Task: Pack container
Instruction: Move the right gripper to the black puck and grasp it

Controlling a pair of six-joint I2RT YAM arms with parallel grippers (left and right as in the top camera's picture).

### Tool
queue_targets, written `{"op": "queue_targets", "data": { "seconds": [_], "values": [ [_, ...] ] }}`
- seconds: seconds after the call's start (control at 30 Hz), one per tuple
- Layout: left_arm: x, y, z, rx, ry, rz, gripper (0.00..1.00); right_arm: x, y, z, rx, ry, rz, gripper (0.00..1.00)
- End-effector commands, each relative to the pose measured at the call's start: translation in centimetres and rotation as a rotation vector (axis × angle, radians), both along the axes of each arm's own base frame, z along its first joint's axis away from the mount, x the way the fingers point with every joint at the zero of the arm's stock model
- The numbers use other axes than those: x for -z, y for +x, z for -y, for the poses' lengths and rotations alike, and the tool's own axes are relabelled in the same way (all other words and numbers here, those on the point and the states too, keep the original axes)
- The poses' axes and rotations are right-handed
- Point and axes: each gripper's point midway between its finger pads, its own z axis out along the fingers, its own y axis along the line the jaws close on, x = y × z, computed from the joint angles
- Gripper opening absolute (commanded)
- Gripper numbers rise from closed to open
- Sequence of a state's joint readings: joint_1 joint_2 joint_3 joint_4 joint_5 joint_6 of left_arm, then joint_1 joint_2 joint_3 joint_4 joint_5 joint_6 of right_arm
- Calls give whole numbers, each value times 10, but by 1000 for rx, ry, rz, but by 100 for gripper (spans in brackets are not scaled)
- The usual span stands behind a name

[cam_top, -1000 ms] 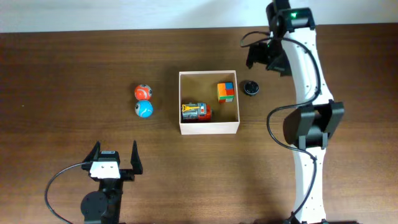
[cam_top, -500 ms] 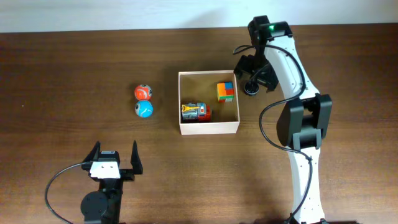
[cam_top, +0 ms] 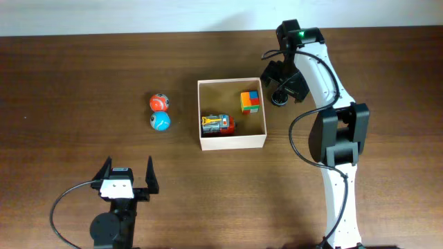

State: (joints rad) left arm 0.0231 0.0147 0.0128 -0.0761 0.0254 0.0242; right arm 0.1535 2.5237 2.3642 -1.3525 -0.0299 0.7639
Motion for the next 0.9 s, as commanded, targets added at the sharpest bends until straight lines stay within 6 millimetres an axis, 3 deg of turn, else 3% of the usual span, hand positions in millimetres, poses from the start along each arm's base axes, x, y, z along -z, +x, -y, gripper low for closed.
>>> {"op": "queue_targets", "data": {
  "seconds": [0.0,0.87],
  "values": [
    [1,0,-2,-9,15,0,99,11,-1,8,33,3,-24,99],
    [1,0,-2,-9,15,0,99,49,-16,9,51,49,-109,100]
  ]
}}
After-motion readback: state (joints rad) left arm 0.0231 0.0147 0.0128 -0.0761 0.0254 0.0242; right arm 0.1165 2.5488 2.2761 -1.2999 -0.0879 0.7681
